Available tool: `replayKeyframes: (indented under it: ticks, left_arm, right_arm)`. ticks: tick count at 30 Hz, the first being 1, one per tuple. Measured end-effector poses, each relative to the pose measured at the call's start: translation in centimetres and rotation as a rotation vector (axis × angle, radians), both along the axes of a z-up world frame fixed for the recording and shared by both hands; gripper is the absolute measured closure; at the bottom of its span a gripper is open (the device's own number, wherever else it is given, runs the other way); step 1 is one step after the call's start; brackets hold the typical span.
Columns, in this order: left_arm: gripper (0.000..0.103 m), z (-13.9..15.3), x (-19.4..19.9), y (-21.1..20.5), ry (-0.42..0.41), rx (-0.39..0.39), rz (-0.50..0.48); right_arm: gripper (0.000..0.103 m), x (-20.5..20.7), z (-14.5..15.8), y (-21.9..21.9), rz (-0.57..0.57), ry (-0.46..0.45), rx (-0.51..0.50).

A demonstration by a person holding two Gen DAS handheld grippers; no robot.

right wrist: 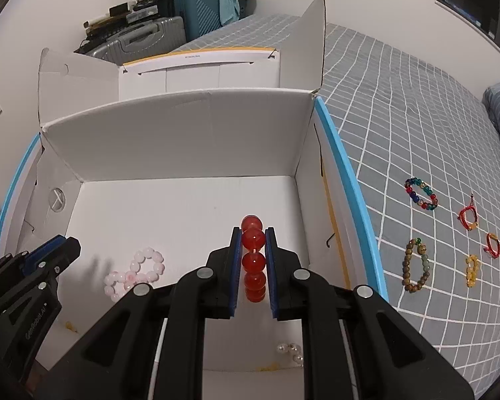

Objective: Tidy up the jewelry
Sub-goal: 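Open the left tool to drop the pink bracelet while the right tool releases the red bracelet into the box, then move both tools back over the bed toward the remaining bracelets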

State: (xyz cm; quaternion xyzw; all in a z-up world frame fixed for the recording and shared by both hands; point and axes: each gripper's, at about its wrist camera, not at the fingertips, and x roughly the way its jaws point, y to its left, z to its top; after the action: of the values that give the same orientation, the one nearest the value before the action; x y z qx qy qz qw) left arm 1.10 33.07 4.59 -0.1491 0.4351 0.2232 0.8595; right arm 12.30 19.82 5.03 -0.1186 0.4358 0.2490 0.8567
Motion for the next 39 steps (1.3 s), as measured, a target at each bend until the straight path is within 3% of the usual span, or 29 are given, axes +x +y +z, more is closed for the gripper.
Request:
replayKeyframes:
  ticks: [5,8,10,12,17,19,25,30,39]
  left_arm:
    - [0.081,0.3,0.0,-0.1,0.003,0.016,0.013]
    - [0.065,0.5,-0.3,-0.1,-0.008,0.012,0.020]
    - [0.053,0.7,-0.4,0.0,-0.022,0.014,0.027]
    - [0.048,0.8,-0.5,0.0,-0.029,0.014,0.034]
    - [0.036,1.4,-0.7,-0.4,-0.047,0.031,0.037]
    - [0.026,1.8,-0.9,-0.8,-0.058,0.042,0.034]
    - [0.010,3.4,-1.6,-2.4,-0.115,0.079,0.017]
    - [0.006,4.7,-1.1,-4.6,-0.147,0.086,-0.021]
    - [0.006,7.0,1.9,-11.1,-0.177,0.061,-0.139]
  right_arm:
    - [0.089,-0.1,-0.1,0.1,0.005,0.012,-0.005]
    - [0.089,-0.4,0.2,-0.1,0.008,0.003,0.001]
    - [0.081,-0.6,0.4,-0.2,0.014,0.000,0.009]
    - [0.063,-0.9,0.9,-0.5,0.013,-0.011,0.024]
    - [0.041,-1.5,2.6,-1.9,-0.004,-0.050,0.065]
    - [0.037,-1.7,3.3,-2.6,-0.016,-0.064,0.075]
    - [0.020,-2.2,5.1,-5.4,-0.046,-0.120,0.101]
    - [0.008,-2.4,6.3,-8.6,-0.083,-0.167,0.112]
    - [0.008,-1.4,8.8,-16.4,-0.195,-0.220,0.102]
